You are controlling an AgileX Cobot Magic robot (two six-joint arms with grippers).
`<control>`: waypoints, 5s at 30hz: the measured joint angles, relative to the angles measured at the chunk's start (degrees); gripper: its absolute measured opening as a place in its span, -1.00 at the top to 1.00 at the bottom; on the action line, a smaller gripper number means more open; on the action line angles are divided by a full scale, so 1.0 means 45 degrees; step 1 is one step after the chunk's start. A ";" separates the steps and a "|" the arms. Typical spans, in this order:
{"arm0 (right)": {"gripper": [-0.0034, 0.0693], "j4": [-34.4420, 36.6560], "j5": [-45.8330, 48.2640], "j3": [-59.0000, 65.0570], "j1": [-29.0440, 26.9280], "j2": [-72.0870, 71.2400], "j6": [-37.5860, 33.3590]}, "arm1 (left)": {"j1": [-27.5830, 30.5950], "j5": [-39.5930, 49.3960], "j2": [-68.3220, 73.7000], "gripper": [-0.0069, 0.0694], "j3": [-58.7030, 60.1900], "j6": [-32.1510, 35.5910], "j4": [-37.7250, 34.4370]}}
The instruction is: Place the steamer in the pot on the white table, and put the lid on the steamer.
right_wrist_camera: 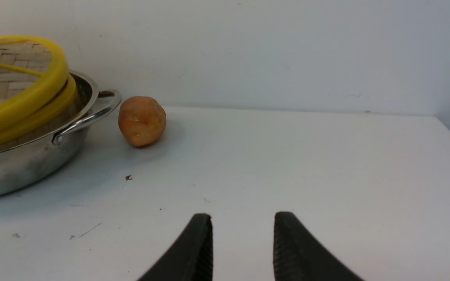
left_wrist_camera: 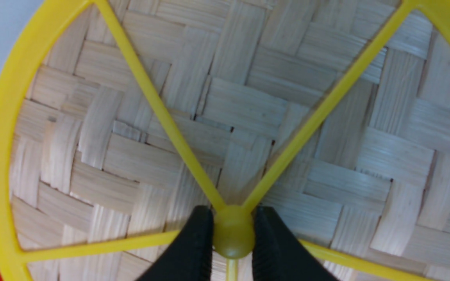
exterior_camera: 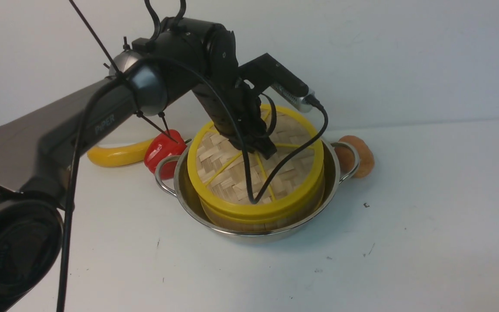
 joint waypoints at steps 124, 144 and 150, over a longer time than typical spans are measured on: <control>0.24 0.0000 -0.0003 0.0000 0.0000 0.0000 0.0000 | 0.6950 -0.7301 -2.7233 0.19 2.4671 -0.4446 -0.0995; 0.24 0.0000 -0.0003 0.0000 0.0000 0.0000 0.0000 | 0.6950 -0.7301 -2.7233 0.19 2.4671 -0.5259 -0.0184; 0.24 0.0000 -0.0003 0.0000 0.0000 0.0000 0.0000 | 0.6950 -0.7301 -2.7233 0.19 2.4671 -0.5259 -0.0166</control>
